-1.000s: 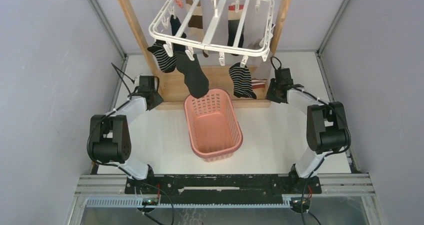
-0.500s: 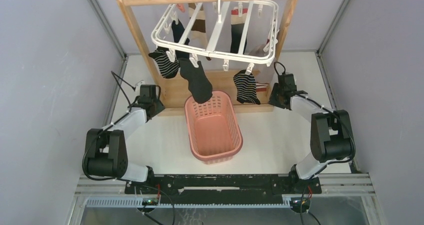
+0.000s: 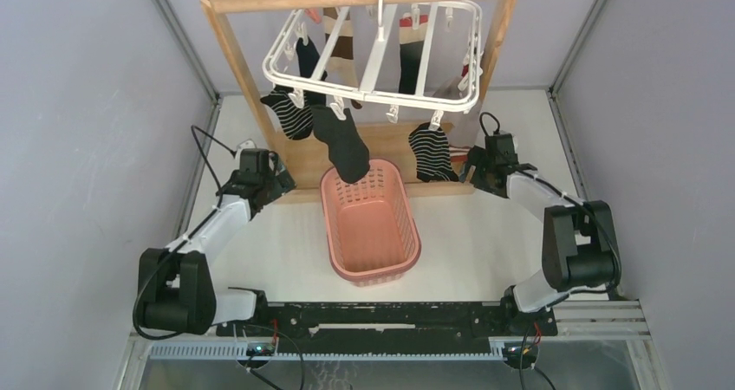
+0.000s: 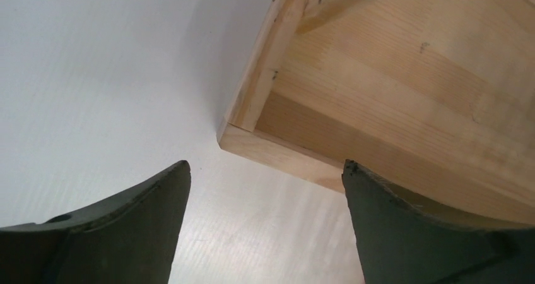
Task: Remove the socks clipped to the hanger
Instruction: Move the clothesline to the center of the board.
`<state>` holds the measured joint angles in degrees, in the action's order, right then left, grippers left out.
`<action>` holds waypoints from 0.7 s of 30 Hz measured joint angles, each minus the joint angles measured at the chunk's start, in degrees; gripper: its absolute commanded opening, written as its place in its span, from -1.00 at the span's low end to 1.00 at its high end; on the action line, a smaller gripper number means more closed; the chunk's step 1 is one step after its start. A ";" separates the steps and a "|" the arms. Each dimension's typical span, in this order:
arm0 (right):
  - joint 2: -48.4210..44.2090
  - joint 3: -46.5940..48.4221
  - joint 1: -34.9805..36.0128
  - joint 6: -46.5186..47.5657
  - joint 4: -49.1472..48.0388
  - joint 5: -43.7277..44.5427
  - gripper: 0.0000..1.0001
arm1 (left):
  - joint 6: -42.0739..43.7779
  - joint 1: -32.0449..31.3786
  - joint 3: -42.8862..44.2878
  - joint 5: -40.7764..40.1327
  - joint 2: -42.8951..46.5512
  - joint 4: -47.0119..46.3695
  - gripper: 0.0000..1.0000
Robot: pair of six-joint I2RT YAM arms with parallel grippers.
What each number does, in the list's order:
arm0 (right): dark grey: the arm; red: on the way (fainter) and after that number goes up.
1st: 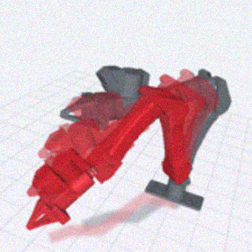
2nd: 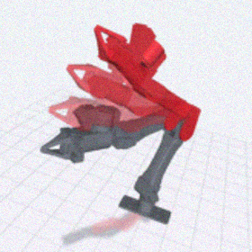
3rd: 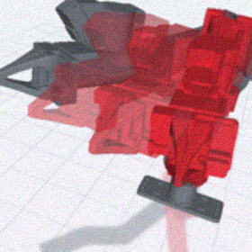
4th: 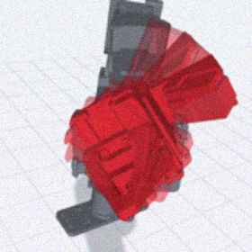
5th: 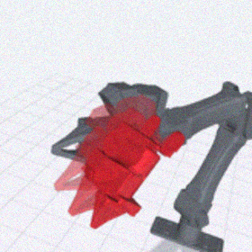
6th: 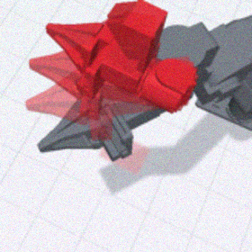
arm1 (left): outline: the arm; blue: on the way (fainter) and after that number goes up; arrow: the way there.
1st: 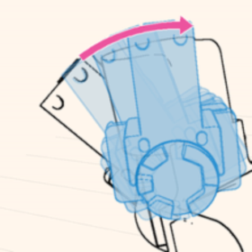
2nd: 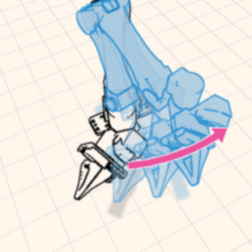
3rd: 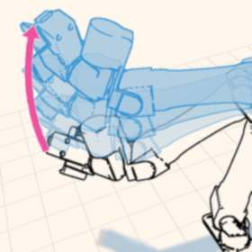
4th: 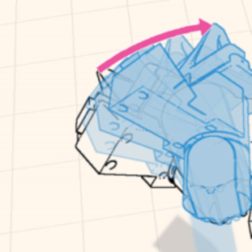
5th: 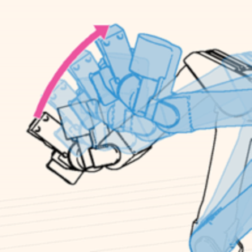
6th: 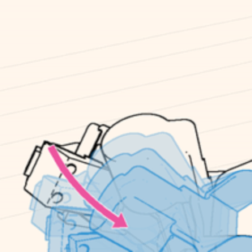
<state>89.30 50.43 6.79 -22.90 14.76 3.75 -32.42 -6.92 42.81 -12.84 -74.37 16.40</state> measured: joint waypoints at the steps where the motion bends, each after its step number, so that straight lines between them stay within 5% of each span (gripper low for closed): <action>1: -1.09 -0.68 0.04 -0.37 0.11 0.04 0.99 | 0.17 0.02 0.00 -0.02 0.74 0.28 0.99; 21: -39.52 -8.28 3.63 -0.63 11.74 4.00 0.99 | -1.77 -5.51 -0.85 1.05 20.22 5.27 1.00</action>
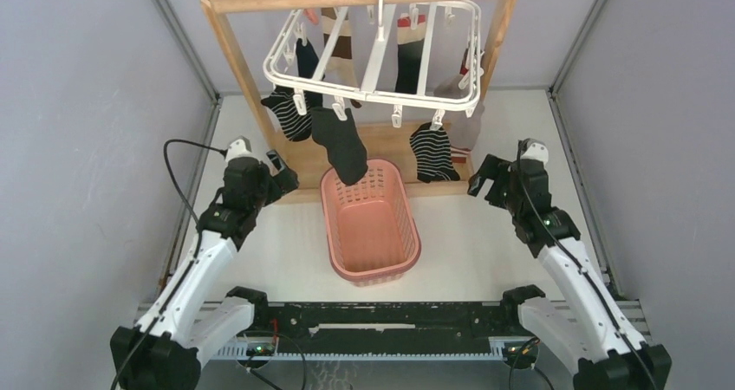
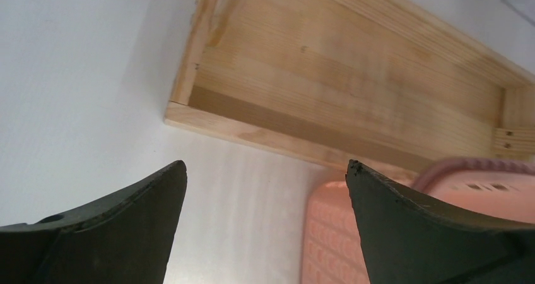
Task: Remove the socks clipped to the hanger
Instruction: Move the clothesline to the center of the board.
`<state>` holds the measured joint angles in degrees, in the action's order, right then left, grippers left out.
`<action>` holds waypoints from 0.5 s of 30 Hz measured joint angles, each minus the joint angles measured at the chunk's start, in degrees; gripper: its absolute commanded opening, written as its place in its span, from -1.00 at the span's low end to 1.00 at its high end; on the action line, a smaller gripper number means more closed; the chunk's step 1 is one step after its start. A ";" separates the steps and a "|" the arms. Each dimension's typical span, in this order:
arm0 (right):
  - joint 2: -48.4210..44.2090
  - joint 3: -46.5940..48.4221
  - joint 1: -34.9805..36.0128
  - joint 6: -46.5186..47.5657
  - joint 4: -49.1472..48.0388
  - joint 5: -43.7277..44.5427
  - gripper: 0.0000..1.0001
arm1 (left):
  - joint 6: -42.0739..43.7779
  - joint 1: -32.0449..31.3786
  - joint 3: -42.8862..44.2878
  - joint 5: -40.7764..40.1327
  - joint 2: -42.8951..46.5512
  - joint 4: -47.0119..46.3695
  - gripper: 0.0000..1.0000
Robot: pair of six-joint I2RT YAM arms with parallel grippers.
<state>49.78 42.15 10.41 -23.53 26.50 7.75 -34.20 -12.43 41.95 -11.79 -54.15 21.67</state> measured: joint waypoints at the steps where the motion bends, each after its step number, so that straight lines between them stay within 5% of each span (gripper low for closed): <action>1: -1.53 -0.52 1.42 -0.13 0.61 0.31 0.99 | 0.00 -0.46 0.00 0.31 1.57 0.31 1.00; 15: -12.61 -5.77 28.92 -6.60 8.44 10.27 0.99 | -1.22 -14.25 -4.68 2.78 16.15 4.66 1.00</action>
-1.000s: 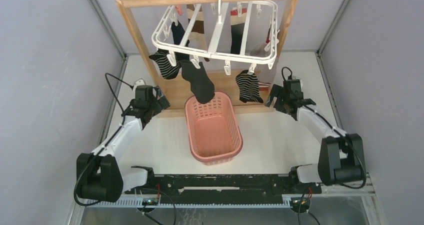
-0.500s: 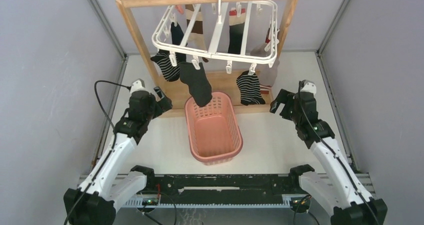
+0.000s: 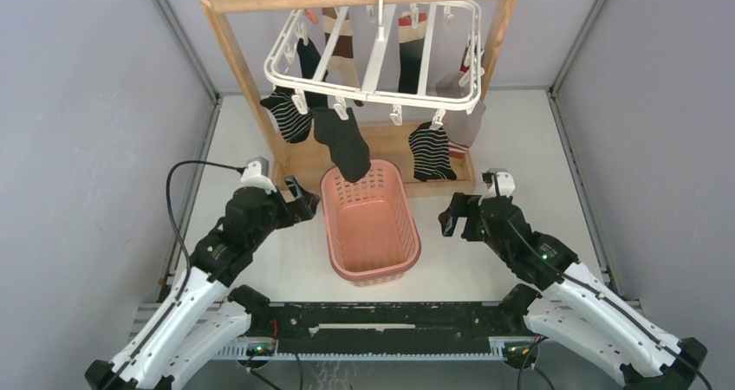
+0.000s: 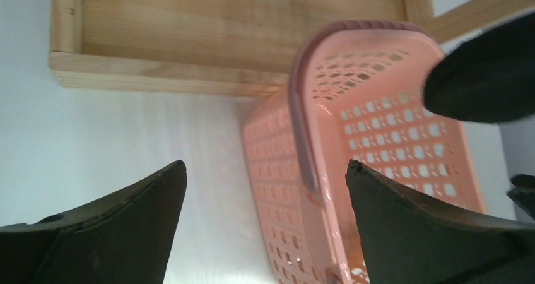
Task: Remove the socks clipped to the hanger
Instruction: Move the clothesline to the center of the board.
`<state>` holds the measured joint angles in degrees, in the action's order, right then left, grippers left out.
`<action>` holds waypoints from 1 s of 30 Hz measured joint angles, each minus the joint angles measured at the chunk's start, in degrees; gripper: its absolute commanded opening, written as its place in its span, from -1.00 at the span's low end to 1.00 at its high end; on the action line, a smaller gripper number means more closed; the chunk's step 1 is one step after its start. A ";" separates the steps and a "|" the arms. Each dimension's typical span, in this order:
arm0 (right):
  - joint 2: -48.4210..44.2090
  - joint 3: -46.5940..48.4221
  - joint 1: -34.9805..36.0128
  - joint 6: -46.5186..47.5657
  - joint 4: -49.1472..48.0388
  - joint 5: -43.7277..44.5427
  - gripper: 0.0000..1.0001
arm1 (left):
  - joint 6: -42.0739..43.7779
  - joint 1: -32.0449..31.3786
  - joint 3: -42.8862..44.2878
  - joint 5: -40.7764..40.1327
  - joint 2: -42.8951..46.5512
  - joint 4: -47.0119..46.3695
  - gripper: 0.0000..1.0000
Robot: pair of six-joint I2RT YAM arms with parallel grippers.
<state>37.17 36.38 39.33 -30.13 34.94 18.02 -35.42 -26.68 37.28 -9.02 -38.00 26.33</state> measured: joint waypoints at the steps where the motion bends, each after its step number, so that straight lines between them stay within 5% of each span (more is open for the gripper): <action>1: -0.48 -0.02 1.46 -0.46 0.33 0.55 0.99 | -0.39 -1.29 -0.02 -0.37 1.31 0.57 1.00; 9: -5.14 -0.13 11.30 -4.35 3.02 4.07 0.99 | -2.47 -6.88 -0.07 -2.62 11.91 3.74 0.99; 20: -10.47 -0.26 17.25 -6.12 5.55 5.53 0.86 | -3.21 -11.02 -0.04 0.17 14.03 3.80 0.99; 24: -14.10 -0.26 17.44 -5.90 5.62 6.10 0.63 | -2.62 -11.43 0.50 2.03 12.72 3.82 1.00; 30: -19.65 -0.26 17.44 -3.21 4.28 10.12 0.01 | -2.10 -11.72 3.17 3.89 11.02 3.65 0.99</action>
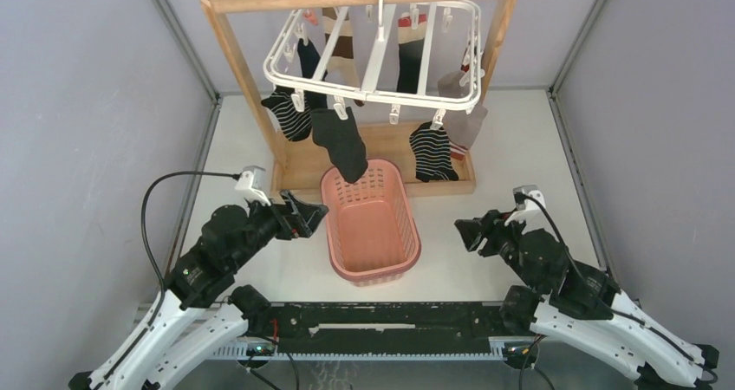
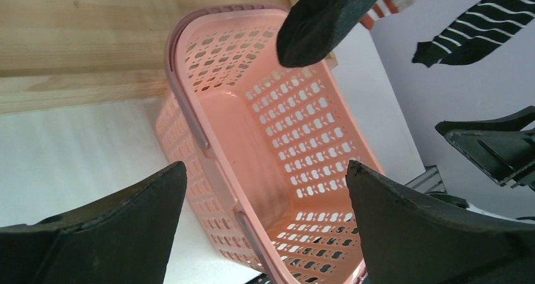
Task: Remove the socks clipped to the hanger
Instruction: Move the clothesline to the center of the board, then remove the sock from the hanger.
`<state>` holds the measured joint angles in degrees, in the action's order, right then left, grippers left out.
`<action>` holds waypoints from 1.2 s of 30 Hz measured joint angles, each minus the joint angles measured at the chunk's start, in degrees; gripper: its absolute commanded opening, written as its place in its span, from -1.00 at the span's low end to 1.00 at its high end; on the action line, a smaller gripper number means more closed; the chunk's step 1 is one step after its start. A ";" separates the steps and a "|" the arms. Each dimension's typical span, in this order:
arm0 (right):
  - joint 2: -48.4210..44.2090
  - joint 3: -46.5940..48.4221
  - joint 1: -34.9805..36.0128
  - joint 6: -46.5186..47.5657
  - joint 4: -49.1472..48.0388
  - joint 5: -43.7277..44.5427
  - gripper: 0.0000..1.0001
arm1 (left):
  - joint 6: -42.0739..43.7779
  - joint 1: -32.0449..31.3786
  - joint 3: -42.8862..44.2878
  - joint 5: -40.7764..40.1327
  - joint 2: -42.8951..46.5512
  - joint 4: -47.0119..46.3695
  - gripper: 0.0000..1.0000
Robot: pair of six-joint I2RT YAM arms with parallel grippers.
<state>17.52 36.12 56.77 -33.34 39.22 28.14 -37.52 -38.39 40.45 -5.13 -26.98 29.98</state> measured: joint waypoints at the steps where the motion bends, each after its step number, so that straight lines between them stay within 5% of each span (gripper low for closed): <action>1: -0.57 0.00 0.00 0.96 -0.50 0.59 -0.09 | 0.00 -0.02 0.26 0.33 0.00 -0.35 1.00; 3: -1.36 0.00 0.00 3.50 -2.71 1.55 -0.23 | -0.02 -0.11 0.39 0.92 0.07 -1.22 0.99; 6: -1.31 0.00 0.00 8.09 -7.37 1.88 -0.18 | -0.04 -0.28 0.39 1.57 0.11 -1.92 1.00; 11: 0.66 0.17 -1.53 14.05 -14.97 1.99 0.55 | -0.07 -0.92 0.39 2.84 0.15 -2.80 0.99; 14: 2.82 0.83 -3.96 16.63 -18.91 1.09 0.70 | -0.13 -1.68 0.39 3.10 0.13 -3.61 1.00; 27: 13.92 3.72 -19.89 20.11 -30.49 -15.63 0.75 | -0.15 -10.16 4.96 2.56 -4.02 -6.97 1.00; 36: 19.12 3.72 -22.16 20.65 -34.36 -23.80 0.71 | 0.00 -15.28 7.89 0.28 -8.63 -8.15 1.00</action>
<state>36.64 39.83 34.61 -12.69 4.86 4.34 -37.52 -53.67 48.34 -4.84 -35.62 21.82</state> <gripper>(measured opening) 0.880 0.996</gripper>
